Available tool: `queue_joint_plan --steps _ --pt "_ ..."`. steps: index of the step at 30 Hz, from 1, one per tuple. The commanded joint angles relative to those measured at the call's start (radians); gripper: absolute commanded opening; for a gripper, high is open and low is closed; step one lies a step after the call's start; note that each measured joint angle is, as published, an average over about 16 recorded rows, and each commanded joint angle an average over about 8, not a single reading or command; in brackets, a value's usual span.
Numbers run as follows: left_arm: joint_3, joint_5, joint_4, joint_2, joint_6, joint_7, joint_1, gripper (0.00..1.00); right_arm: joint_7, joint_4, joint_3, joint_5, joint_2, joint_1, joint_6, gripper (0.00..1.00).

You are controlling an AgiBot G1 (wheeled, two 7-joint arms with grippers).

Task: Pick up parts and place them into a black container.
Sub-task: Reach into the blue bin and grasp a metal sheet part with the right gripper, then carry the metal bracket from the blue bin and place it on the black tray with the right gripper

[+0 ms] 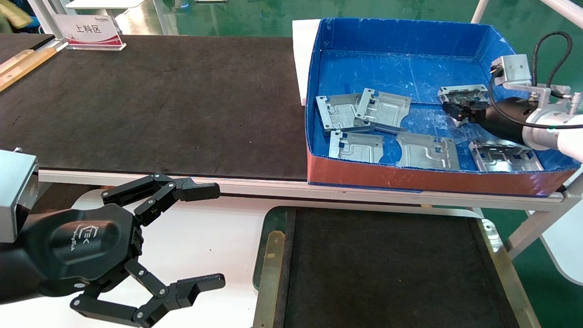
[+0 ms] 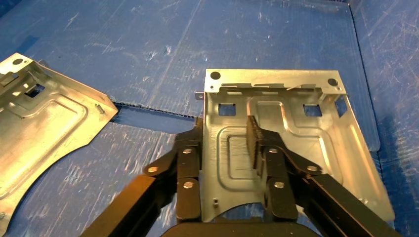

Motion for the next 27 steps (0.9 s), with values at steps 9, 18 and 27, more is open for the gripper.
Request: queue_joint_plan --steps 9,18,27 --pt "0.000 0.000 0.000 0.000 0.000 0.000 0.000 1.00 -0.006 0.014 -0.002 -0.002 0.002 -0.005 -0.004 0.00" --pt "0.000 0.000 0.000 0.000 0.000 0.000 0.000 1.00 -0.003 0.017 -0.004 -0.005 0.002 -0.006 -0.015 0.00" --pt "0.000 0.000 0.000 0.000 0.000 0.000 0.000 1.00 -0.035 0.040 -0.009 -0.014 0.009 -0.010 -0.024 0.00"
